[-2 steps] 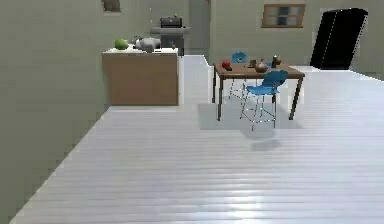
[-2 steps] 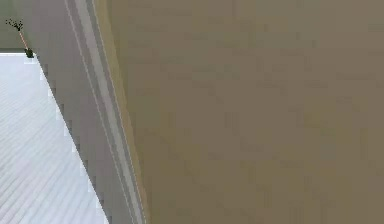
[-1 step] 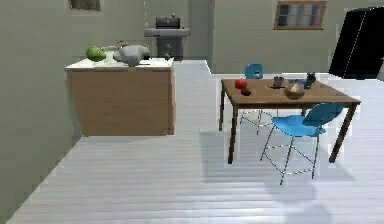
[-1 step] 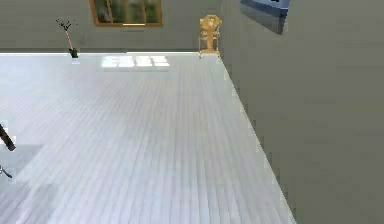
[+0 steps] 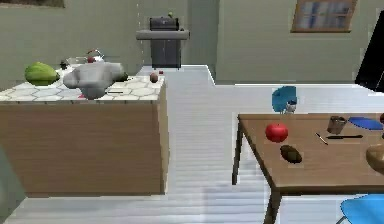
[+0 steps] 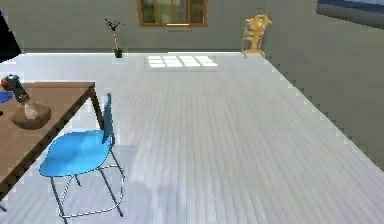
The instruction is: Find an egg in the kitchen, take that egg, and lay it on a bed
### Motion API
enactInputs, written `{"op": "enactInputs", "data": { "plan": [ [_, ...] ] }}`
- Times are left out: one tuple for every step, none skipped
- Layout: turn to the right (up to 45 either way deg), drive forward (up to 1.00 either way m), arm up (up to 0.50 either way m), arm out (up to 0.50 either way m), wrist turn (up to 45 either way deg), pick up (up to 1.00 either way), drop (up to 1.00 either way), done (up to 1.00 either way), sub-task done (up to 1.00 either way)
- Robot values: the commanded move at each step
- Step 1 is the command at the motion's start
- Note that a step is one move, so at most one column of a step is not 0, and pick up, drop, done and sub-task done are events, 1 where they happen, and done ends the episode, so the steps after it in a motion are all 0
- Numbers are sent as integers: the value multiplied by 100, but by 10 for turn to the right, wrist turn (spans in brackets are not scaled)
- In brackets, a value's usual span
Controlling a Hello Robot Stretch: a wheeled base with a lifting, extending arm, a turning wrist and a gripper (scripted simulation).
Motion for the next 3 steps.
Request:
{"op": "enactInputs", "data": {
  "plan": [
    [0, 95, 0, 0, 0, 0, 0, 0, 0],
    [-450, 0, 0, 0, 0, 0, 0, 0, 0],
    [-450, 0, 0, 0, 0, 0, 0, 0, 0]
  ]
}}
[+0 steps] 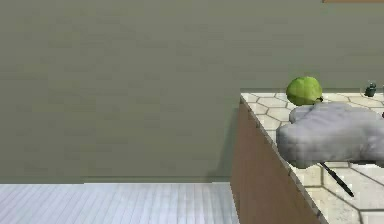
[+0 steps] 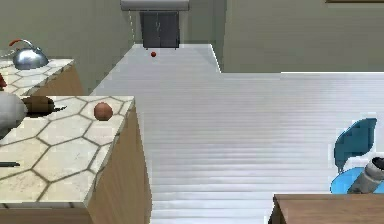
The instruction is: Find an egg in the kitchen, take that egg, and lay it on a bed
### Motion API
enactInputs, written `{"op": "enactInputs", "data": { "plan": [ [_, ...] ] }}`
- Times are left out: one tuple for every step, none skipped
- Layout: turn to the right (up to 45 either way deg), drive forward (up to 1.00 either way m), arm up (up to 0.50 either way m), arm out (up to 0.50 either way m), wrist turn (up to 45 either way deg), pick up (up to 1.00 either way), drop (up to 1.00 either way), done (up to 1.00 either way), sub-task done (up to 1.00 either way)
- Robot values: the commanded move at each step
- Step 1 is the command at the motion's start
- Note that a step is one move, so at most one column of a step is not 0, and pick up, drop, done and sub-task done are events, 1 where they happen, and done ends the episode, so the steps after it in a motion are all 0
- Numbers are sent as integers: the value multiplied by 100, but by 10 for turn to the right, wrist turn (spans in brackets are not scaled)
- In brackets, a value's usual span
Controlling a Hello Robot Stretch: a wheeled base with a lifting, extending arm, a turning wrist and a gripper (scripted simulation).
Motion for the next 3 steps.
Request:
{"op": "enactInputs", "data": {
  "plan": [
    [-210, 0, 0, 0, 0, 0, 0, 0, 0],
    [0, 0, 50, 0, 0, 0, 0, 0, 0],
    [0, 0, 38, 0, 0, 0, 0, 0, 0]
  ]
}}
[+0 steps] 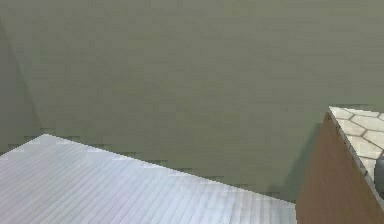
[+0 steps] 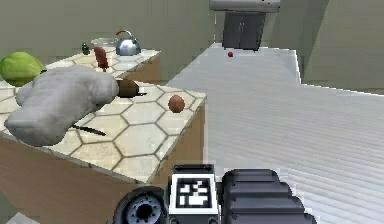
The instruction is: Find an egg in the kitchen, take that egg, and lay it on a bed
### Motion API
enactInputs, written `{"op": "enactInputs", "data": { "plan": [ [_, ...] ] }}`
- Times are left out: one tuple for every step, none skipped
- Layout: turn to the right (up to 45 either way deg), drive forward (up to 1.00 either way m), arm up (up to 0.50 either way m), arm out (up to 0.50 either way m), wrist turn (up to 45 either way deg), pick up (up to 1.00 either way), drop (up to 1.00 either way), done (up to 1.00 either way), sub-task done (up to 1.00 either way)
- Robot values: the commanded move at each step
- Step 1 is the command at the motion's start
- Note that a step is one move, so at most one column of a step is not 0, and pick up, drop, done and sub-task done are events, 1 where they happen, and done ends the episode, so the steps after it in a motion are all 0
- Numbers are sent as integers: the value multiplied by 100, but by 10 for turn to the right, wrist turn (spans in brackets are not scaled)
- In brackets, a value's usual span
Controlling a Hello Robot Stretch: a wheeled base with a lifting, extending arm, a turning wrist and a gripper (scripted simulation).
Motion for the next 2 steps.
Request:
{"op": "enactInputs", "data": {
  "plan": [
    [0, 0, 0, 46, 0, 0, 0, 0, 0],
    [0, 0, 0, 0, 450, 0, 0, 0, 0]
  ]
}}
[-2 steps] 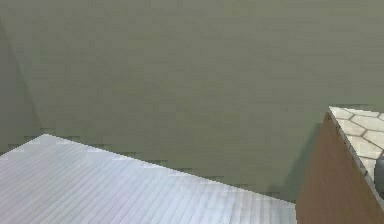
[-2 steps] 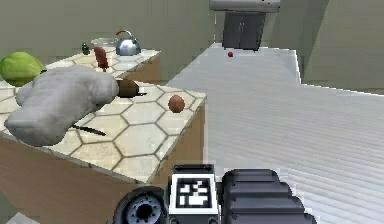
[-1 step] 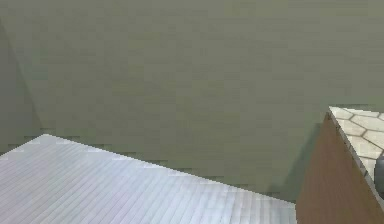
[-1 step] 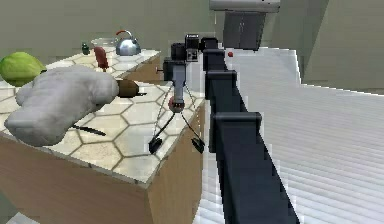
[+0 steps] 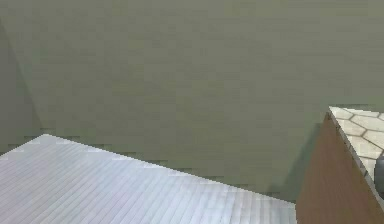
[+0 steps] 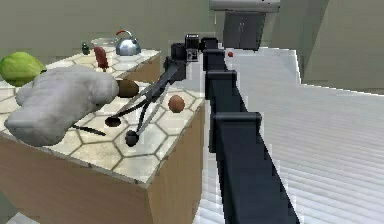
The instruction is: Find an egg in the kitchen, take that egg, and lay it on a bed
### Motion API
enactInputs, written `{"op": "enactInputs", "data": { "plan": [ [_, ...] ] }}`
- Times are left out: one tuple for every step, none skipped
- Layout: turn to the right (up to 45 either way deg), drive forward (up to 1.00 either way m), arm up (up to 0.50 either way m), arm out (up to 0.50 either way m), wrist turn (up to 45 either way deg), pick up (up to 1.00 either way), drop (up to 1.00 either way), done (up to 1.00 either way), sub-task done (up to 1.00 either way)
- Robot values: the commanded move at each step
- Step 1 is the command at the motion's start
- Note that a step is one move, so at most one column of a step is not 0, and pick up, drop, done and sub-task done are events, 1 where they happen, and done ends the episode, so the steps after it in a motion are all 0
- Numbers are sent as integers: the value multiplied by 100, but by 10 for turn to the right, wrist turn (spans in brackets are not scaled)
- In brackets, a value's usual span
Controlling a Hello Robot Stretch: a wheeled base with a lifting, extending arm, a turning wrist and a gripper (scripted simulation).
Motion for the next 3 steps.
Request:
{"op": "enactInputs", "data": {
  "plan": [
    [0, 0, 0, 0, 450, 0, 0, 0, 0],
    [0, 0, 0, 0, 450, 0, 0, 0, 0],
    [0, 0, 0, 0, 330, 0, 0, 0, 0]
  ]
}}
